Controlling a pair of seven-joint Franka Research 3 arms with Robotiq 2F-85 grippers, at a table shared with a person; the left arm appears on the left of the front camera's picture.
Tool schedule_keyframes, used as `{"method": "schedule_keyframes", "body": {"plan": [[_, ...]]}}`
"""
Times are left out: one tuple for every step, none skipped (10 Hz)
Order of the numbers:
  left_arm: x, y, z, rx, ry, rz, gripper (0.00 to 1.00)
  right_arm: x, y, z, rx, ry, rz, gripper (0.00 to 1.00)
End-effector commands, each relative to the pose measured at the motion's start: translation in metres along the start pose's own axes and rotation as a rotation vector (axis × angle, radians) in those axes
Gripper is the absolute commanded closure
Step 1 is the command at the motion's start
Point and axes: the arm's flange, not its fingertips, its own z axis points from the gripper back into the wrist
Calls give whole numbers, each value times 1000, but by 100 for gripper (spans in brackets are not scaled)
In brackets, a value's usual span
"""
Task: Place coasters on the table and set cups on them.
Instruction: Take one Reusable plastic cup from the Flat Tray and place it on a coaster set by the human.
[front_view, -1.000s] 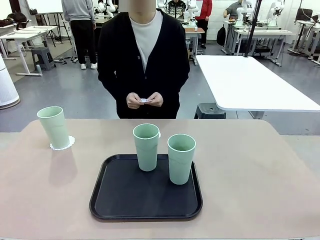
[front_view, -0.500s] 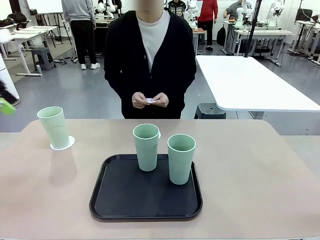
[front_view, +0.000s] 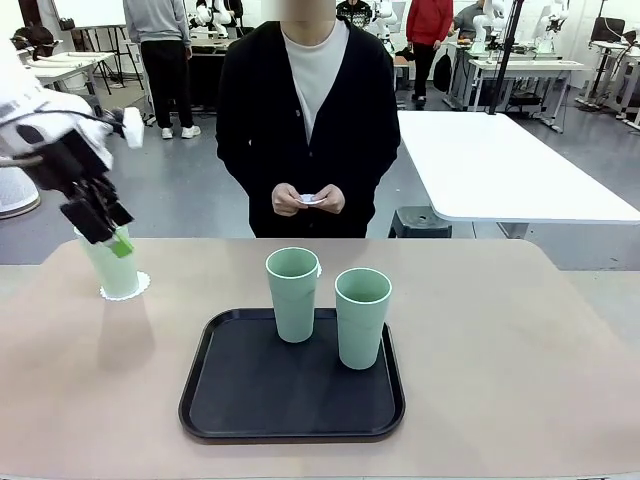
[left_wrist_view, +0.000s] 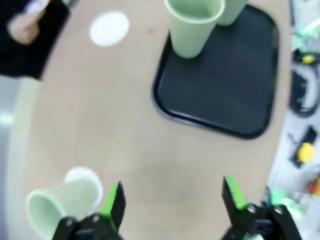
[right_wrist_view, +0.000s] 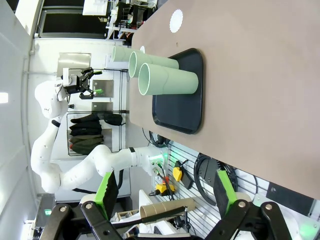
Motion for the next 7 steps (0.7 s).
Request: {"method": "schedule_keyframes", "body": {"plan": [[5, 4, -24, 23, 31, -122, 0, 0, -1, 0, 9, 1, 3, 0], [12, 2, -38, 7, 47, -156, 0, 0, -1, 0, 9, 1, 3, 0], [17, 0, -52, 0, 51, -187, 0, 0, -1, 0, 9, 1, 3, 0], [21, 1, -63, -1, 64, -204, 0, 0, -1, 0, 9, 1, 3, 0], [23, 2, -69, -23, 58, -208, 0, 0, -1, 0, 9, 1, 3, 0], [21, 4, -67, -52, 30, -205, 0, 0, -1, 0, 9, 1, 3, 0], [25, -2, -65, -31, 56, -188, 0, 0, -1, 0, 9, 1, 3, 0]]}}
